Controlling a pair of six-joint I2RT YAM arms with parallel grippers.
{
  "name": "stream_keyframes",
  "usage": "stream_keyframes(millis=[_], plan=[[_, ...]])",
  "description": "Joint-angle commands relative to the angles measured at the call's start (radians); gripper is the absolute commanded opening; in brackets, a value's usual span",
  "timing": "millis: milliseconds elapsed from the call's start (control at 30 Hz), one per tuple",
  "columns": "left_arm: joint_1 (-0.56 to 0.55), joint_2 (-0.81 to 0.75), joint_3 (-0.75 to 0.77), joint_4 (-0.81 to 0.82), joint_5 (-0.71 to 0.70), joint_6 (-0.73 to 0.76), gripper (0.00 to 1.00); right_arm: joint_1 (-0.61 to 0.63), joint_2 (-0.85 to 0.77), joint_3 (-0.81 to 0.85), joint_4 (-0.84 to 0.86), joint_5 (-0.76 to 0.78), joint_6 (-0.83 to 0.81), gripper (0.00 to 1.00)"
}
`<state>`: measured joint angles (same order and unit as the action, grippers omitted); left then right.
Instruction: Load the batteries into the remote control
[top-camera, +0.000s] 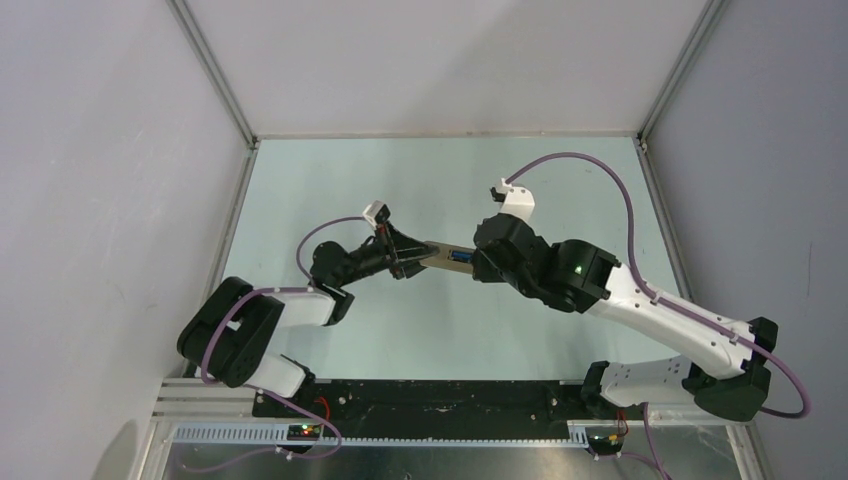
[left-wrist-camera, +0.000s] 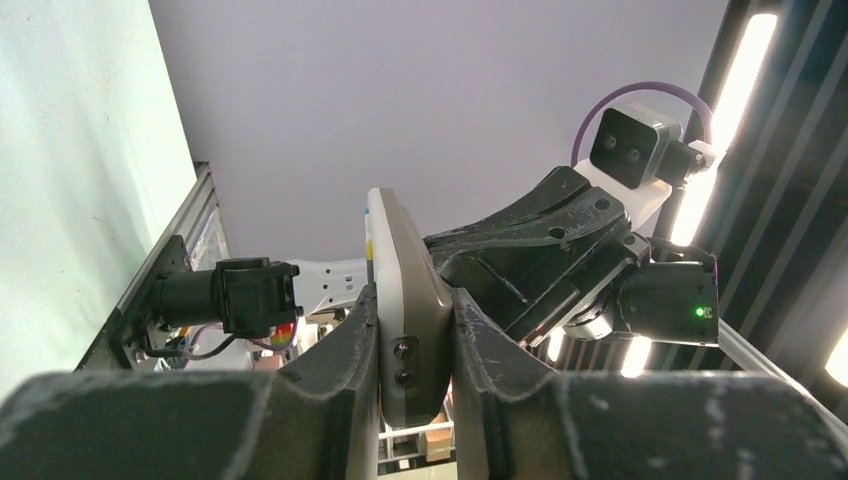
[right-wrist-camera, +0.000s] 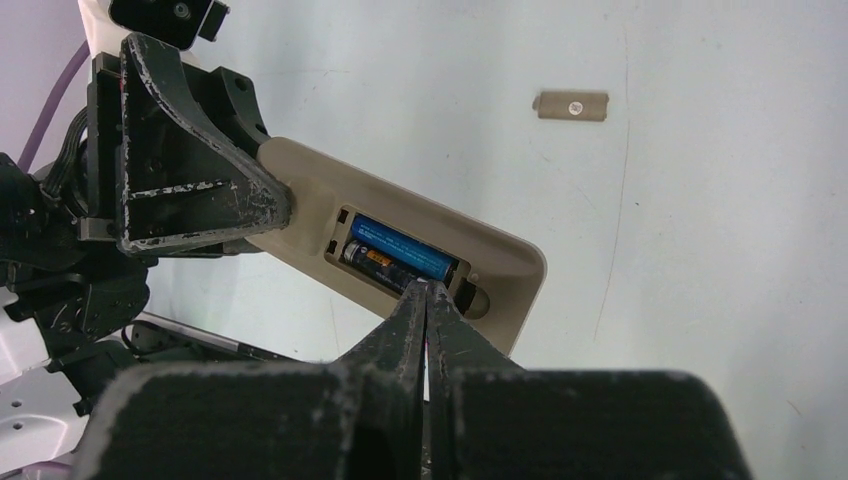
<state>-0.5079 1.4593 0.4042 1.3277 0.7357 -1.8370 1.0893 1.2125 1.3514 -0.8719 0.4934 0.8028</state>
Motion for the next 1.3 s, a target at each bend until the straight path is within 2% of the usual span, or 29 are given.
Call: stream_keyframes(millis=[0,567,867,1267], plan=[[-0.025,-0.024,0.042,0.160,-0.027,-0.061,0.00,0.036,0.057,-0.020,0.146,-0.114,0.008,0.00],[-0.025,-0.051,0.077,0.164,-0.022,-0.067,0.00,0.031,0.142,-0.020,0.079,-0.142,-0.021,0.00],[-0.026,-0.086,0.112,0.163,0.039,0.012,0.00,0.009,0.186,-0.014,0.041,-0.186,-0.037,0.00],[-0.025,-0.073,0.132,0.163,0.120,0.067,0.00,-0.011,0.174,0.022,-0.019,-0.167,-0.060,0.00]])
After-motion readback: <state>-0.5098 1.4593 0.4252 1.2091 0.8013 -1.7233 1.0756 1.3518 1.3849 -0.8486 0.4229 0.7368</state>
